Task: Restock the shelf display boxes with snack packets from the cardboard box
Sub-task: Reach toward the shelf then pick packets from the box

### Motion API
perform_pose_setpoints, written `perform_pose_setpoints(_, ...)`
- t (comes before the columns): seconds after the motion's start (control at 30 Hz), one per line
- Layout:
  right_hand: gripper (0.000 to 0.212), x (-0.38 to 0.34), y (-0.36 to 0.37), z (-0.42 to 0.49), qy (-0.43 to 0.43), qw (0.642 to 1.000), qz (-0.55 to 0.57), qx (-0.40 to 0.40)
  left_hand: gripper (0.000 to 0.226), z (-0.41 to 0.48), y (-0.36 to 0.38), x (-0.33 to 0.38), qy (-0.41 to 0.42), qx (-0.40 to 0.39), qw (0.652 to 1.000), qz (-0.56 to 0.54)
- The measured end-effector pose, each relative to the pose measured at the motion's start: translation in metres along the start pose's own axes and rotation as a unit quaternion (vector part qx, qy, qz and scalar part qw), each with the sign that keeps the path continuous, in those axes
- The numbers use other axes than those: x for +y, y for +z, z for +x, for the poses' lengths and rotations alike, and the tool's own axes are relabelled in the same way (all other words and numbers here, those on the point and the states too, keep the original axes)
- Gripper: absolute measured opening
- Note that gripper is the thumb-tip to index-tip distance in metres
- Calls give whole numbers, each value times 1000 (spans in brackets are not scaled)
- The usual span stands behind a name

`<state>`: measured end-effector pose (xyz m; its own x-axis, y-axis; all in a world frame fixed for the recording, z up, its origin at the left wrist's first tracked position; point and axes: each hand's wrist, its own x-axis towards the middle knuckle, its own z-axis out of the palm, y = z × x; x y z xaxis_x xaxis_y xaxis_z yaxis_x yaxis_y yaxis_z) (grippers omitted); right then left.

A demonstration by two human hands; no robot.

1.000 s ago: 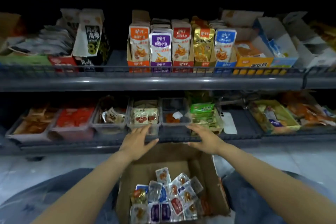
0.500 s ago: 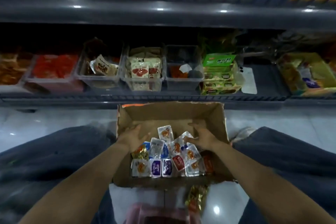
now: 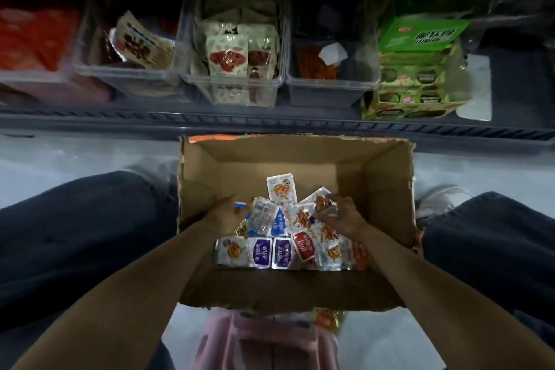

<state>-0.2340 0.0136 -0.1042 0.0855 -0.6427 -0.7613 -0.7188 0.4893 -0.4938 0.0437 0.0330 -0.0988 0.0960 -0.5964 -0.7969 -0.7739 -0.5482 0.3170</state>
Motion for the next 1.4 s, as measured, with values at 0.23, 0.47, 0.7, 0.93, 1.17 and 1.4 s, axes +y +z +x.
perform_pose_setpoints(0.23, 39, 4, 44, 33, 6, 999, 42, 19, 70, 27, 13, -5, -108, 10, 993, -37)
perform_pose_setpoints(0.47, 49, -19, 74, 41, 38, 991, 125, 23, 52, 57, 27, -34, -74, -23, 997, -29)
perform_pose_setpoints(0.7, 14, -36, 98, 38, -3, 988, 149, -45, 47, 40, 18, -19, -30, -76, 996, -23)
perform_pose_setpoints(0.93, 24, -48, 104, 34, -12, 974, 219, -62, 19, 36, 17, -8, 45, -60, 994, -74)
perform_pose_setpoints(1.17, 26, -58, 71, 17, -19, 961, 272, -45, 23, 20, 0, 16, 75, -24, 981, -175)
perform_pose_setpoints(1.4, 18, -82, 9, -18, -55, 948, 305, -70, 37, -14, -32, 52, 122, -96, 970, -186)
